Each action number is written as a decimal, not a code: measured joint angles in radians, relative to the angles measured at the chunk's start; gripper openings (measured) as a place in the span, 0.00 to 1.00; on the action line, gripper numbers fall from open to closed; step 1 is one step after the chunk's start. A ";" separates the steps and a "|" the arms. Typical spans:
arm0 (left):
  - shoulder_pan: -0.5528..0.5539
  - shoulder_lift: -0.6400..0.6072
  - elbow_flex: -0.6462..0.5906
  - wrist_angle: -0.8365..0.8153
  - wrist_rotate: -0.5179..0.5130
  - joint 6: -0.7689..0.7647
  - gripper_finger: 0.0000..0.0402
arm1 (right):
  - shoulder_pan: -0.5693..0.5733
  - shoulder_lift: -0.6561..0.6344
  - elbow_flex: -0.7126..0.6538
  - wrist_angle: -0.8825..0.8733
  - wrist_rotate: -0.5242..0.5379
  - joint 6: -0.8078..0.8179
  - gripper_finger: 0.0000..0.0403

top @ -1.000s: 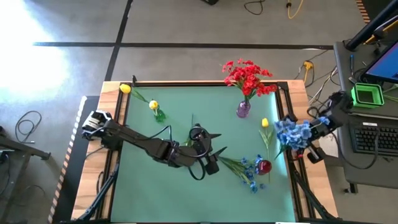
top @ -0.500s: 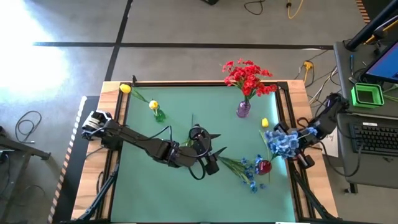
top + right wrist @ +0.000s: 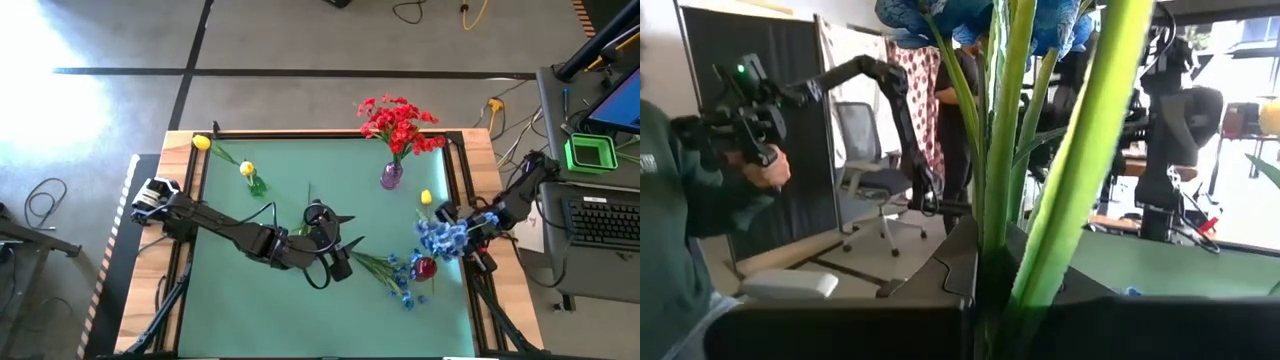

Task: Sort flowers into vase by color
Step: Put the middle blue flower into the red vase

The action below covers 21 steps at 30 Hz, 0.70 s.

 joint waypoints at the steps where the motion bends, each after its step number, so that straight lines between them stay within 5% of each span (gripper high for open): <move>1: 0.000 0.000 0.000 0.000 0.000 0.000 0.58 | 0.000 0.000 -0.006 0.000 0.000 0.000 0.03; 10: 0.000 0.003 -0.002 -0.002 0.000 -0.004 0.58 | 0.000 0.000 -0.027 -0.037 0.019 0.001 0.05; 21: 0.000 0.003 -0.002 -0.006 0.001 -0.012 0.58 | 0.000 0.000 -0.028 -0.129 0.018 0.061 0.24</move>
